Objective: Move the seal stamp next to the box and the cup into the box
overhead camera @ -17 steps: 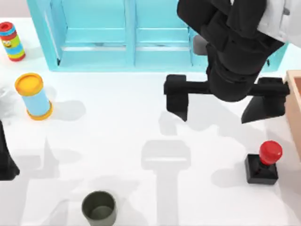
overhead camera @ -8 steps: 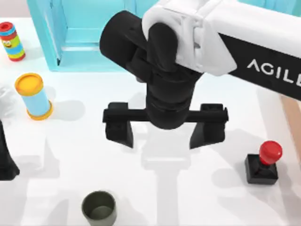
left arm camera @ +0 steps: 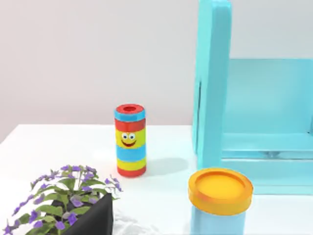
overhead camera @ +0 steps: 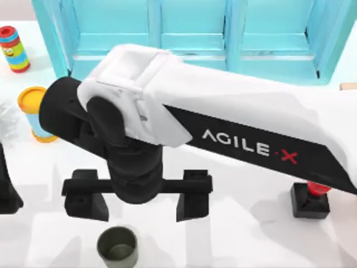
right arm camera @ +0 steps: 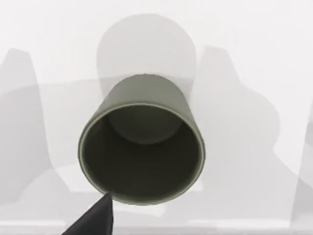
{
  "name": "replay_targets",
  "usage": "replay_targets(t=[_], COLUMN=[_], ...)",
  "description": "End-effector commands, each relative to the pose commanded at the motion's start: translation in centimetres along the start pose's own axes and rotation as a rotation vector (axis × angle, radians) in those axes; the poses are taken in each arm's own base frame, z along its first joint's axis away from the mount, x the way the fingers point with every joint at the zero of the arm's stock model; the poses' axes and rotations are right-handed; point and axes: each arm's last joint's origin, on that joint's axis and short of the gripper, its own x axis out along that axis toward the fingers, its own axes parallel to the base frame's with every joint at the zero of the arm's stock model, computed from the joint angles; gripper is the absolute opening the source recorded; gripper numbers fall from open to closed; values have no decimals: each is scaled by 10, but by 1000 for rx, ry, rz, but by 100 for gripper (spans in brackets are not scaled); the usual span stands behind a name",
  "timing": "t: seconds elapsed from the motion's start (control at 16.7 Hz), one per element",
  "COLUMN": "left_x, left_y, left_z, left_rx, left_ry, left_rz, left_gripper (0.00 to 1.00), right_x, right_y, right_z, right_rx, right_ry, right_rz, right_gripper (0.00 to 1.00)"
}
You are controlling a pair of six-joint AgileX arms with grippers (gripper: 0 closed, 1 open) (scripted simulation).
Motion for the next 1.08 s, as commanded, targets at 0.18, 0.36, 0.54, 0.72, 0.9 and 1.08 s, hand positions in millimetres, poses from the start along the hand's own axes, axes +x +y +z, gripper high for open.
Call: replay_targets(t=[0.18, 0.36, 0.54, 0.72, 0.9, 1.08], left_x=[0, 0, 0, 0, 0, 0], left_y=[0, 0, 0, 0, 0, 0], left_z=[0, 0, 0, 0, 0, 0], left_rx=[0, 0, 0, 0, 0, 0], left_ry=[0, 0, 0, 0, 0, 0], left_rz=[0, 0, 0, 0, 0, 0], left_gripper=[100, 100, 100, 100, 100, 100], right_x=[9, 9, 14, 40, 74, 89], right_y=[12, 12, 12, 13, 13, 12], right_z=[-10, -10, -9, -8, -9, -11], right_rx=[6, 6, 7, 6, 6, 6], right_ry=[6, 6, 7, 7, 3, 6], right_rz=[-11, -11, -13, -12, -4, -11], right_gripper=[100, 100, 100, 100, 100, 100])
